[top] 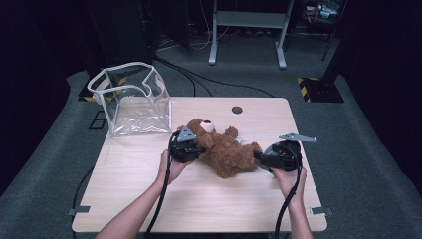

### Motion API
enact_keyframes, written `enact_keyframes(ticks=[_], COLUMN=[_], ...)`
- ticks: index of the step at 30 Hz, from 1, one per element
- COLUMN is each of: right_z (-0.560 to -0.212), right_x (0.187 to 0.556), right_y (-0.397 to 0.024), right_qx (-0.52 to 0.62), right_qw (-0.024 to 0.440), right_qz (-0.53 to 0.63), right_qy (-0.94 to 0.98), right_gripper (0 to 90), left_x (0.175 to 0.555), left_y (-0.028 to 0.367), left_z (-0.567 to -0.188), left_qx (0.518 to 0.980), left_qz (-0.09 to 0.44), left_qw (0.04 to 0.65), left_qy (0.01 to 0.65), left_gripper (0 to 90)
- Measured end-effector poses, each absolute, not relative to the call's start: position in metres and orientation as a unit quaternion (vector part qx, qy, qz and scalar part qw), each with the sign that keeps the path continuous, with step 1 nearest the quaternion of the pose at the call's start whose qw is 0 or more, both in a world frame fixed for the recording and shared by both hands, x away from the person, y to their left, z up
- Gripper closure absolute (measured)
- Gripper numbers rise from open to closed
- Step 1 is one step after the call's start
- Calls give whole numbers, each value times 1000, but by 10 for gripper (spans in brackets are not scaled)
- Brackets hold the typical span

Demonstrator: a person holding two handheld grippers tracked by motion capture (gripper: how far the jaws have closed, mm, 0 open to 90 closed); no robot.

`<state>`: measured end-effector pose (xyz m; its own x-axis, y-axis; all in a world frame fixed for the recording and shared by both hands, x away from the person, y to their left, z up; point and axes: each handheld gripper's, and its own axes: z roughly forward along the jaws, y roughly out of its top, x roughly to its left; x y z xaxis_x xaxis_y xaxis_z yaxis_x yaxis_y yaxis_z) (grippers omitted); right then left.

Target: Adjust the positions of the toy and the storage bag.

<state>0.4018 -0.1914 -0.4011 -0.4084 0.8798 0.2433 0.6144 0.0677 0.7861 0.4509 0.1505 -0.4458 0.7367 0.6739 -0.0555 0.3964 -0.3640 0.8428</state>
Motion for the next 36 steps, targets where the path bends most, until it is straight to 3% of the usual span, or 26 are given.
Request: enact_keyframes(ticks=[10,16,19,21,29,32,36], right_z=[-438,-462,-466,-472,-476,-477,-474], right_x=[443,471,475,478,476,473,471], right_y=[-183,-177,-174,-171,-170,-165,-163], right_qx=[546,559,552,557,552,544,544], right_qw=[106,50,40,13,8,27,38], right_qz=[358,350,349,346,350,347,342], right_qy=[750,750,756,755,757,763,765], right_gripper=[128,161,231,380,702,768,788], left_x=[443,439,439,439,439,438,437], left_y=[164,171,172,171,170,170,171], left_z=[-456,-463,-464,-465,-467,-466,-463], left_qx=[807,805,804,805,804,804,803], left_qz=[140,132,130,129,132,135,147], left_qw=[461,462,462,462,462,463,463], left_qy=[342,348,350,349,349,348,345], left_gripper=[747,746,747,746,747,747,750])
